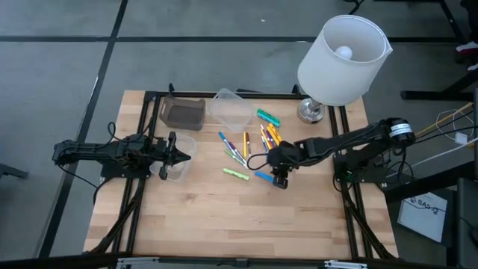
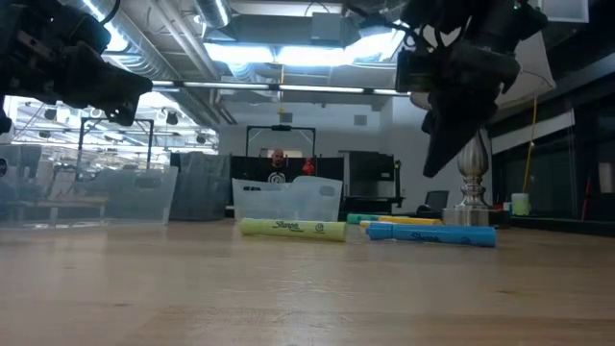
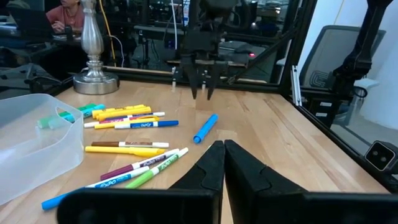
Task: Pick & Place Markers
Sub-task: Put the blue highlighter into the top transparent bin
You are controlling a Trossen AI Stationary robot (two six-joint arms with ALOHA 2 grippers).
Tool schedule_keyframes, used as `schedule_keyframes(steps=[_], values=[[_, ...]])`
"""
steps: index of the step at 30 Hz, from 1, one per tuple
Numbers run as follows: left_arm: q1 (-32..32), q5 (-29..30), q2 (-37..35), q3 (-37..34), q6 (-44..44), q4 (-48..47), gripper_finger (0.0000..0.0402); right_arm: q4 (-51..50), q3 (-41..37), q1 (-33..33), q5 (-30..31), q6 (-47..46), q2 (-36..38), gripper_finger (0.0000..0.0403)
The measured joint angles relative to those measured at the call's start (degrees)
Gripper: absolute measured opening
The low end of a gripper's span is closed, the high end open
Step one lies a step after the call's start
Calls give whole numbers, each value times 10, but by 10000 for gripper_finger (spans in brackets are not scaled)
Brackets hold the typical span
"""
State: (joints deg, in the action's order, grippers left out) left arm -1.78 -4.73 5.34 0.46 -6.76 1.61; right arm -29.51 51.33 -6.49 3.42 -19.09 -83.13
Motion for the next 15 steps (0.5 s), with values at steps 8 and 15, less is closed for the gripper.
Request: schedule_keyframes(steps=[8,15], values=[[0,0,0,0,0,0,6,11,0,-16,0,-1,-43,139],[0,0,0,0,0,0,6,60,0,-40,-1,-4,-68,139]])
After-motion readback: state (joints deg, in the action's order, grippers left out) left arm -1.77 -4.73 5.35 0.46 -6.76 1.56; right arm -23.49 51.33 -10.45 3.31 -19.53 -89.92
